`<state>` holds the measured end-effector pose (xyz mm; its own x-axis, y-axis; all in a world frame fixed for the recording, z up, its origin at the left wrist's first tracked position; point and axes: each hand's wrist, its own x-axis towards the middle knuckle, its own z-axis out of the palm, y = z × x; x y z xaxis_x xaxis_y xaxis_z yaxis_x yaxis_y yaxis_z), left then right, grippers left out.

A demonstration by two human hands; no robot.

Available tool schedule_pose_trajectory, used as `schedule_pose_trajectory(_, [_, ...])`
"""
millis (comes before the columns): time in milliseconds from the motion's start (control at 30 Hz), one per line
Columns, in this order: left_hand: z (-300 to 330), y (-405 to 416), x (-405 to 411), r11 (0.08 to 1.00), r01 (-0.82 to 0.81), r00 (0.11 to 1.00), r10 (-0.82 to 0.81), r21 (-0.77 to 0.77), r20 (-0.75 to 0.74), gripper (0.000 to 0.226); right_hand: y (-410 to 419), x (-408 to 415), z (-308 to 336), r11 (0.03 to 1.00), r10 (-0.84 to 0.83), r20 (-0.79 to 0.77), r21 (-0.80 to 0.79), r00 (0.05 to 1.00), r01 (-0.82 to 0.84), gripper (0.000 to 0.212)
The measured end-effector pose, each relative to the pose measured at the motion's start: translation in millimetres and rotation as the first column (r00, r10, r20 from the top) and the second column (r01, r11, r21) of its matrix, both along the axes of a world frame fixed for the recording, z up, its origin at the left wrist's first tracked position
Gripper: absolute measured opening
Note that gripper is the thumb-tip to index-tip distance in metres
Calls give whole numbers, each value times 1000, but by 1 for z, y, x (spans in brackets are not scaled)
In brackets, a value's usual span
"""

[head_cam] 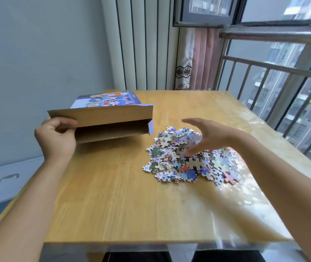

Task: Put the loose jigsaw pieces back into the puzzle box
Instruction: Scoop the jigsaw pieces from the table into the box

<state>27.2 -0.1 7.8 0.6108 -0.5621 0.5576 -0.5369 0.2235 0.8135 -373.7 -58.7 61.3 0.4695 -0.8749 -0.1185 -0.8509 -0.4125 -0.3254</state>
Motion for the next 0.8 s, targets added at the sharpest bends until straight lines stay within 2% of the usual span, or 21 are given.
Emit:
schedule_pose_trajectory(67, [11, -4, -11, 1000, 0, 1000, 0, -13, -10, 31, -4, -21, 2, 992, -54, -144, 101, 988, 69, 134])
schedule_pose_trajectory(100, [18, -7, -18, 1000, 1, 1000, -1, -22, -16, 36, -6, -27, 1, 986, -71, -169, 135, 983, 94, 138])
schedule_pose_trajectory(167, [30, -12, -33, 999, 8, 999, -9, -40, -33, 42, -10, -28, -6, 977, -93, -106, 179, 990, 112, 136])
schedule_pose_trajectory(267, [34, -18, -54, 997, 14, 998, -18, -74, -56, 40, -19, -19, -10, 962, -175, 67, 224, 982, 156, 128])
schedule_pose_trajectory(367, [13, -19, -66, 996, 23, 999, -27, -88, -39, 31, -30, -6, -14, 944, -213, 84, 274, 973, 183, 134])
schedule_pose_trajectory(433, [2, -18, -71, 992, 57, 998, -61, -112, -26, 23, -34, 4, -18, 939, -269, 105, 251, 957, 236, 125])
schedule_pose_trajectory(500, [-3, -18, -72, 987, 79, 996, -83, -142, -24, 14, -33, 13, -21, 944, -295, 63, 172, 953, 281, 107])
schedule_pose_trajectory(567, [-6, -18, -74, 985, 95, 995, -92, -145, 29, 10, -33, 16, -24, 942, -313, 73, 150, 947, 300, 94])
schedule_pose_trajectory(667, [-10, -17, -77, 980, 140, 988, -129, -139, 86, 15, -36, 16, -28, 937, -333, 206, 179, 920, 299, 86])
schedule_pose_trajectory(800, [-4, -19, -75, 977, 134, 991, -132, -165, 25, 20, -38, 15, -29, 955, -297, 329, 124, 897, 270, 65])
